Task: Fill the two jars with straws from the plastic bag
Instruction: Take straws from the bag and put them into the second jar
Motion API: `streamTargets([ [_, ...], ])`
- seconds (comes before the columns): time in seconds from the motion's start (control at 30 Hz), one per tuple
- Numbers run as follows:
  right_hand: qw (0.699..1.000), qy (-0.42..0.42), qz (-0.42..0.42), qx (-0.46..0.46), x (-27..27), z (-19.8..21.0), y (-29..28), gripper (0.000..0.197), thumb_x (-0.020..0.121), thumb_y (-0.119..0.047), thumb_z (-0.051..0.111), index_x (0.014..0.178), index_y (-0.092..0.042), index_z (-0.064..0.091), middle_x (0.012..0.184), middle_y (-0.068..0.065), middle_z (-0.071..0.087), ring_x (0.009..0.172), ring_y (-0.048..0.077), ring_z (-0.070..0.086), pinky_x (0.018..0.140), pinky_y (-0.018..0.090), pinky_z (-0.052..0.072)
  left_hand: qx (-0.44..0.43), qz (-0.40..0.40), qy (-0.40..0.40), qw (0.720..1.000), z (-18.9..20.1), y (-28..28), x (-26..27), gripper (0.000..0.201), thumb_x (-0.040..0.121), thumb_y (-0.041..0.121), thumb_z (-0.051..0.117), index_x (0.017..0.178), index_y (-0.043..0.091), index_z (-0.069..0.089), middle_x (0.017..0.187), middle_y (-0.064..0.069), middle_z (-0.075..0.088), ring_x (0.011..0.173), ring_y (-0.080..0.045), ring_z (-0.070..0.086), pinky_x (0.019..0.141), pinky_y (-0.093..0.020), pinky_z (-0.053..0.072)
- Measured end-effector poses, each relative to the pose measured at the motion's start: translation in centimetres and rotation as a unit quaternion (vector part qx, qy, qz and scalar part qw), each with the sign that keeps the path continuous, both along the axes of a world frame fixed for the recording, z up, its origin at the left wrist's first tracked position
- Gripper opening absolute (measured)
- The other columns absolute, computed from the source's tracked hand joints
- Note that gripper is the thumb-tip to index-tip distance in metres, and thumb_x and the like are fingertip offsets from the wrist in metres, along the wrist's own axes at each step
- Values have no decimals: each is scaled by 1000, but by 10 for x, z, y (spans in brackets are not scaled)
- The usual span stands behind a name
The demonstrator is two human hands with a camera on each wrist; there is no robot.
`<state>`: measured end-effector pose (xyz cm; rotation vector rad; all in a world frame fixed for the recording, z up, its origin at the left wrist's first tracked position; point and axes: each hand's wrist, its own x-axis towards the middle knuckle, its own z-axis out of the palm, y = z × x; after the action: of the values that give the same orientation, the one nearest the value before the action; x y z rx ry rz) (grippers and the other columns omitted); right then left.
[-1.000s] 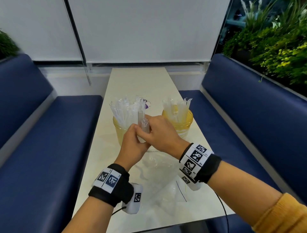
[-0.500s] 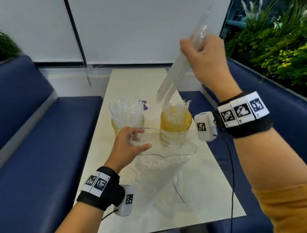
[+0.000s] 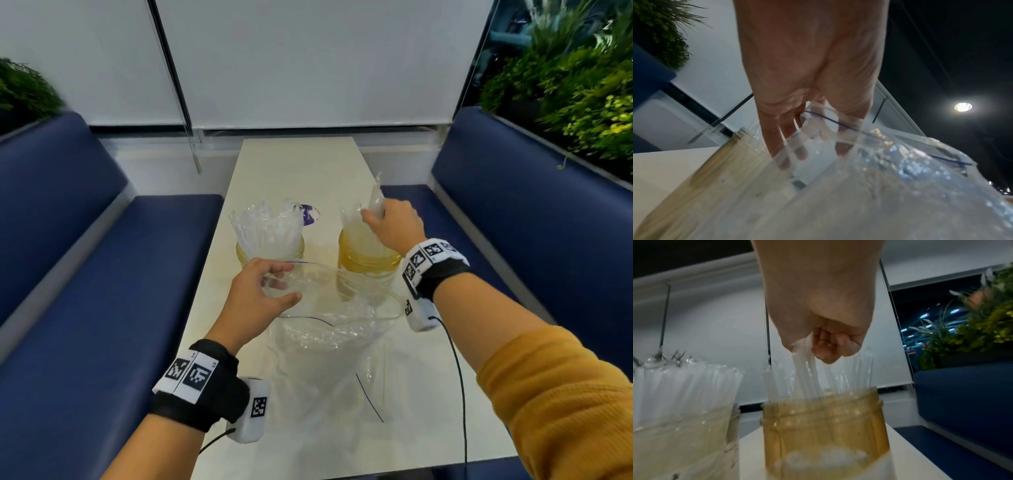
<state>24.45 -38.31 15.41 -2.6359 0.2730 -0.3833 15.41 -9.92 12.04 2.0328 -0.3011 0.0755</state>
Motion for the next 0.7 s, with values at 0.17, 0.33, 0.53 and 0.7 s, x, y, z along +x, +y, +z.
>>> streamTargets([
  [0.17, 1000, -16, -20, -1, -6, -4, -2, 60, 73, -66, 70, 115, -24, 60, 104, -2, 64, 100, 21, 62, 80, 36, 50, 11, 0, 4, 1000, 0, 2, 1, 42, 76, 22, 87, 112, 29, 68, 111, 9, 61, 89, 5, 65, 81, -14, 49],
  [0.33, 977, -168, 97, -85, -1, 12, 2, 75, 87, -28, 70, 150, -30, 30, 143, -1, 42, 129, 18, 39, 89, 34, 48, 8, -7, 8, 1000, 3, -1, 0, 40, 76, 23, 86, 111, 31, 68, 111, 7, 61, 89, 5, 65, 83, -17, 50],
  [0.53, 984, -23, 133, -114, -11, -4, 4, 40, 97, -15, 46, 135, -21, 59, 138, 2, 58, 125, 24, 53, 101, 35, 43, 18, -16, 6, 1000, 4, 1, -1, 39, 77, 24, 85, 111, 32, 67, 111, 6, 61, 90, 4, 66, 72, -9, 48],
  [0.7, 981, -134, 111, -89, -33, 33, 17, 23, 95, -28, 54, 111, -25, 70, 106, -7, 68, 94, 12, 61, 82, 30, 52, 11, -18, 3, 1000, 4, 0, -1, 39, 80, 18, 83, 115, 26, 68, 112, 4, 60, 89, 5, 65, 71, -3, 48],
])
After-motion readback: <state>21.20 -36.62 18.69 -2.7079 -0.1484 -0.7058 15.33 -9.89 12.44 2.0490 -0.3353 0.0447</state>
